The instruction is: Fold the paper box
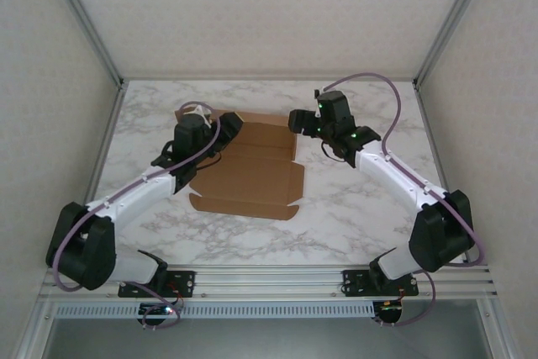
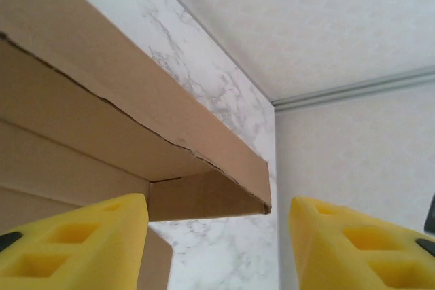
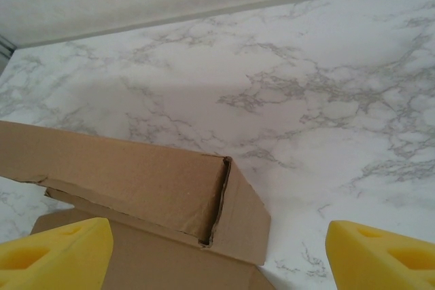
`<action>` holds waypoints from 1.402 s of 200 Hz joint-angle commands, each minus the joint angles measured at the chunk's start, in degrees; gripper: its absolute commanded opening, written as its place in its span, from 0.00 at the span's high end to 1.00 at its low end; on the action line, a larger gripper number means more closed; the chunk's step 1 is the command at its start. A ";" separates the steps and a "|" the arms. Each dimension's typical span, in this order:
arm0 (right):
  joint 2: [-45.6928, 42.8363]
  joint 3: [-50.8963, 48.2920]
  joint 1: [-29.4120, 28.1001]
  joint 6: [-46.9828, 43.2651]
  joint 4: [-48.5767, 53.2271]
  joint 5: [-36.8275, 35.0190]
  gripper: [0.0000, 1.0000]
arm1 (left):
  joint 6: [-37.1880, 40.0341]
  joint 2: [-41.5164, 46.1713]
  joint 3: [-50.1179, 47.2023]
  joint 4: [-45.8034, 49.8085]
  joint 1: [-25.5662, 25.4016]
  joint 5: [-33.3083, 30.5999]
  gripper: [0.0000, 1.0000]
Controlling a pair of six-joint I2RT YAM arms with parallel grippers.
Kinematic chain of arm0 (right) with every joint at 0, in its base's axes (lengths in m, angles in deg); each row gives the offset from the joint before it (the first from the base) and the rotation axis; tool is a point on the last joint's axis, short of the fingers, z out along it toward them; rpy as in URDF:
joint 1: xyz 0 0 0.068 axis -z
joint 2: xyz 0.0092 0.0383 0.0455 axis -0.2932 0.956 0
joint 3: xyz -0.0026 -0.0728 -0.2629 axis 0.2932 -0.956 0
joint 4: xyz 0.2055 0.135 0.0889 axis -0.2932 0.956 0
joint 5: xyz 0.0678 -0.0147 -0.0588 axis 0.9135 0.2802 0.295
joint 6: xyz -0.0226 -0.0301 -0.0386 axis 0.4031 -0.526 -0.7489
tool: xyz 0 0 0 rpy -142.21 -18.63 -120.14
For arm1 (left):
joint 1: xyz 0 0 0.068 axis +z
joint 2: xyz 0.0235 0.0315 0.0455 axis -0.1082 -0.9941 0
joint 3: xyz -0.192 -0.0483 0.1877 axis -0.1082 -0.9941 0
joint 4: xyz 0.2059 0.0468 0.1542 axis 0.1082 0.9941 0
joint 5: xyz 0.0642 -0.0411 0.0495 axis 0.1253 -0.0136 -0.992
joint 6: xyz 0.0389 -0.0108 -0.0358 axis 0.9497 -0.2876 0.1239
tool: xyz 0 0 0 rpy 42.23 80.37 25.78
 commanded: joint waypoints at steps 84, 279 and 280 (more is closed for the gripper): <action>4.86 0.96 -0.02 -2.27 1.73 0.28 0.20 | 17.56 1.44 10.75 16.87 20.44 -16.46 0.40; 8.55 2.31 3.96 1.80 -6.15 16.83 0.16 | 0.47 -15.47 -5.42 -28.35 21.97 21.07 0.52; 8.55 2.32 4.03 1.71 -6.00 16.74 0.16 | 0.37 -15.48 -5.55 -28.53 21.81 21.04 0.52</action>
